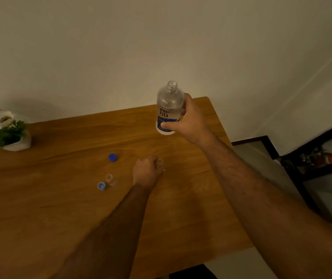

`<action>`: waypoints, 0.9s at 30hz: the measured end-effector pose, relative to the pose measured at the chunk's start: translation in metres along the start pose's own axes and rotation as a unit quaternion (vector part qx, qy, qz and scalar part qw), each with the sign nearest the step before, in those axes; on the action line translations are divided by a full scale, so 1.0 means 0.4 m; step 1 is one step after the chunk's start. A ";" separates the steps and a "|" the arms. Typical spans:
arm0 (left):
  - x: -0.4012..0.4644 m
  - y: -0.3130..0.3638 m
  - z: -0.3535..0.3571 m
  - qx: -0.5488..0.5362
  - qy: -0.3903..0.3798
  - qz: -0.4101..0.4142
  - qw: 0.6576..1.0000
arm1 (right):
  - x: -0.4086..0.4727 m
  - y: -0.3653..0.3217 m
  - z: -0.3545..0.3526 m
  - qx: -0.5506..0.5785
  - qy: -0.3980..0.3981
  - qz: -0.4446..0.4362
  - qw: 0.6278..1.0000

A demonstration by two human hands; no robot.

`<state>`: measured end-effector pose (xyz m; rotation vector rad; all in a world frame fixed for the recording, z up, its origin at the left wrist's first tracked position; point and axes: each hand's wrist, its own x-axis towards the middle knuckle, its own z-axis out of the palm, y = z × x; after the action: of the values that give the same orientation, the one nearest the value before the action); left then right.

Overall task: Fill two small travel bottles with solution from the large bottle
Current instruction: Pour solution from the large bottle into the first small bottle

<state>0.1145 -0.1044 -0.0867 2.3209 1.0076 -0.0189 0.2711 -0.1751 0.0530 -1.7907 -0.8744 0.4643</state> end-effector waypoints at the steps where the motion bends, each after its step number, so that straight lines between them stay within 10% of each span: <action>1: 0.001 0.000 0.003 -0.004 0.005 0.001 1.000 | -0.002 0.006 0.001 -0.003 -0.001 0.000 1.000; 27: -0.009 0.263 -0.718 -0.366 0.086 0.136 0.916 | 0.144 -0.429 -0.116 0.015 0.014 -0.101 0.995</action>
<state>0.1201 -0.0098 0.2043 1.7506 0.6052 0.5858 0.2811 -0.1290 0.2339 -1.6563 -1.0120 0.3195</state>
